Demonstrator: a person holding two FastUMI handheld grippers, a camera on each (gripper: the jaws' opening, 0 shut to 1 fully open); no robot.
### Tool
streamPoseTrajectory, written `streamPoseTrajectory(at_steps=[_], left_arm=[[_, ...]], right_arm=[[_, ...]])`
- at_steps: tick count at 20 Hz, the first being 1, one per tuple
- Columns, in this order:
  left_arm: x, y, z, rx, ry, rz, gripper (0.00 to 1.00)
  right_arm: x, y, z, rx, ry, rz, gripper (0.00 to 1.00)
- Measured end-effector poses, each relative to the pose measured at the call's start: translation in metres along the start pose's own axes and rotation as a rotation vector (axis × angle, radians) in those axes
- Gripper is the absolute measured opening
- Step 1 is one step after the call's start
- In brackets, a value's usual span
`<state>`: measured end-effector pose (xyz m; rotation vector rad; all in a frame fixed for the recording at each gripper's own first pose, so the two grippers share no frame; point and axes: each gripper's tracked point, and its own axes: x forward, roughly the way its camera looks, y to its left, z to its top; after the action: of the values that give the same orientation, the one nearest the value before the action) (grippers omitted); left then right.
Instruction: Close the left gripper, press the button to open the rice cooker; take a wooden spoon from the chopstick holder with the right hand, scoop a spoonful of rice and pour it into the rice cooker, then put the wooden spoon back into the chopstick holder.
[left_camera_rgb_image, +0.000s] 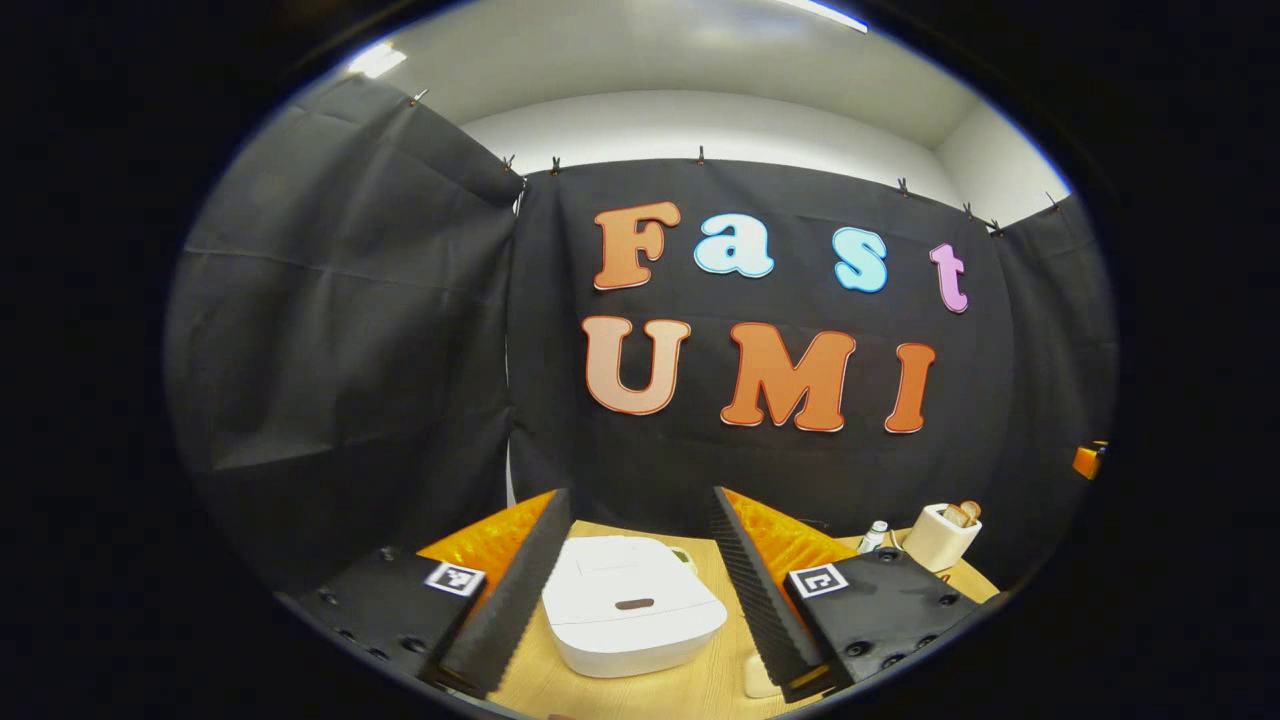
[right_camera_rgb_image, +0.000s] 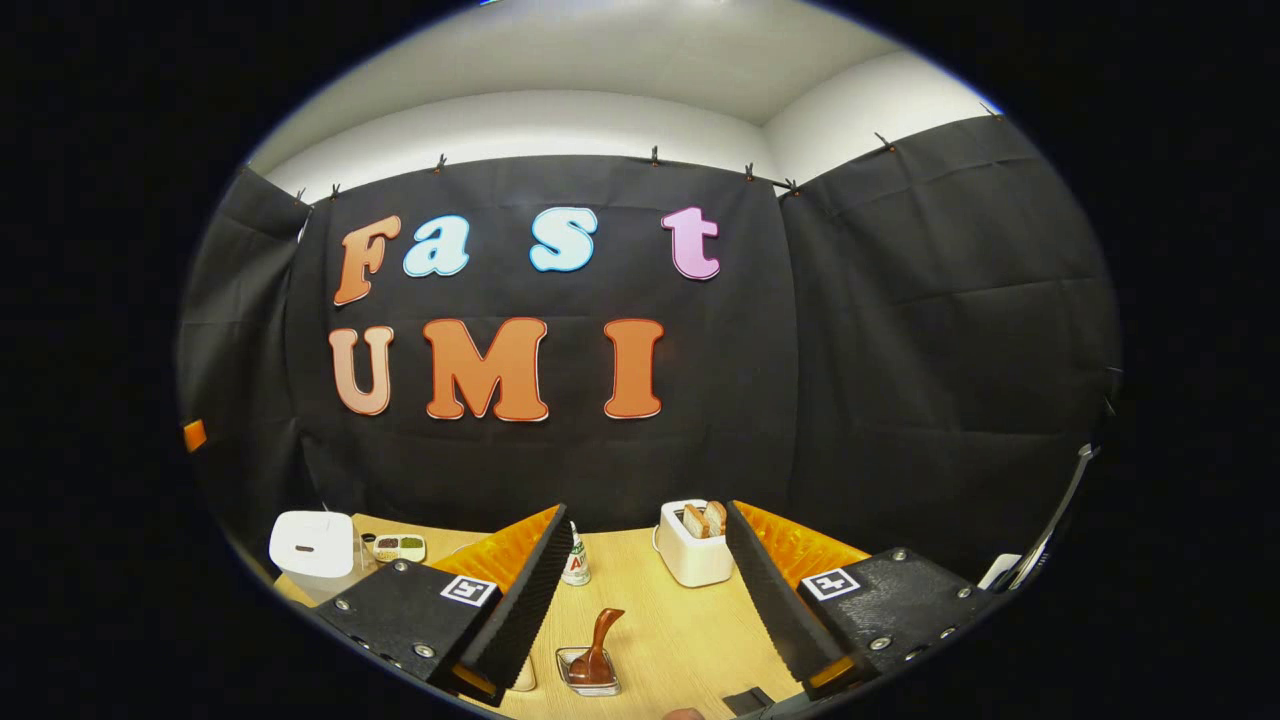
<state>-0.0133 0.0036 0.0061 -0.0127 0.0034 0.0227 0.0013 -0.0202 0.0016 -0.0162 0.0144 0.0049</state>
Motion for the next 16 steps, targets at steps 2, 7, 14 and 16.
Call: streamPoseTrajectory(at_steps=[2, 7, 14, 16], left_arm=[[0.006, 0.0, -0.001, 0.007, 0.002, -0.006, 0.58], [0.004, -0.006, -0.002, 0.047, 0.017, -0.034, 0.15], [0.008, -0.002, -0.011, 0.053, 0.043, -0.018, 0.11], [0.011, 0.0, -0.012, 0.032, 0.046, -0.016, 0.04]], right_arm=[[-0.001, 0.004, 0.0, 0.0, -0.003, 0.008, 0.95], [-0.002, 0.008, 0.001, -0.026, -0.011, 0.02, 0.95], [-0.001, 0.014, -0.001, -0.047, -0.012, 0.032, 0.95], [-0.003, 0.015, 0.0, -0.064, -0.013, 0.033, 0.95]])
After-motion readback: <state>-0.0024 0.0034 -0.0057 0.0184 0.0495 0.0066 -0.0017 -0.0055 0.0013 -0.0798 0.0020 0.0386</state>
